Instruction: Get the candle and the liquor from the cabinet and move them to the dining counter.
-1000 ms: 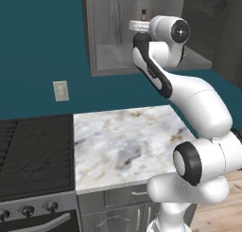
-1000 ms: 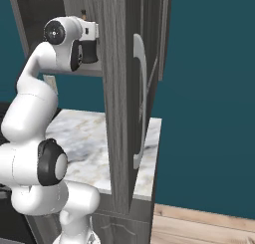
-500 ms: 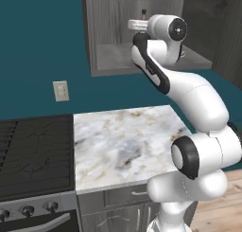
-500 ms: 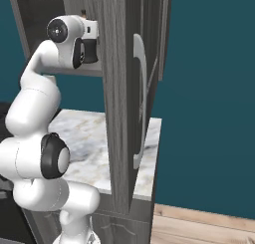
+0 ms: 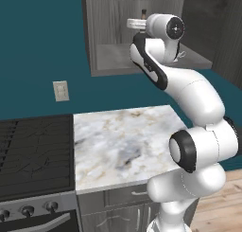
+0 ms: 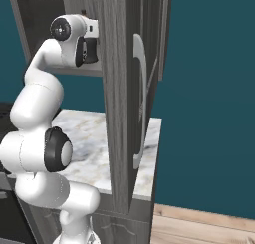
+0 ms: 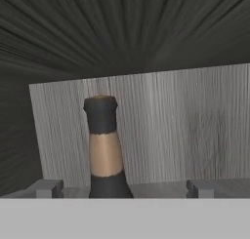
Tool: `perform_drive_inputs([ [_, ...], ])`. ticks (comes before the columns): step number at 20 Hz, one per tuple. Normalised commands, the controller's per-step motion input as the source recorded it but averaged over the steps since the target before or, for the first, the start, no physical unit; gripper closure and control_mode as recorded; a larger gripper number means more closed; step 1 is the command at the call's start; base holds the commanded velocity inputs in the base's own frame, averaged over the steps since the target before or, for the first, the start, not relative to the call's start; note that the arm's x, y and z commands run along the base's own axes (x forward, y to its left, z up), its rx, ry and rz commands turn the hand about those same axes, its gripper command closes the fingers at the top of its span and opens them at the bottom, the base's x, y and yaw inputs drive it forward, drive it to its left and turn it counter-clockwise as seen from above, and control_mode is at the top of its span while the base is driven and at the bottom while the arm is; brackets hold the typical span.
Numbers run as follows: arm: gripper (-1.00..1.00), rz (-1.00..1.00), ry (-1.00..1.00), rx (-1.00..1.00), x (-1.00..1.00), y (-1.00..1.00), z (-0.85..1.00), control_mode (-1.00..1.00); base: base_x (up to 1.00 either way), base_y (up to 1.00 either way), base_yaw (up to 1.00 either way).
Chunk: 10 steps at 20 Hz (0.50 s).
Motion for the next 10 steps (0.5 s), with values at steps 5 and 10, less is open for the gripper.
perform_drive_inputs([
  [5,-1.00,0.00,0.00,0.00,0.17,0.00,0.00,-1.00,0.00,0.00,0.00],
  [10,-1.00,0.00,0.01,0.00,0.04,0.00,0.00,-1.00,0.00,0.00,0.00],
])
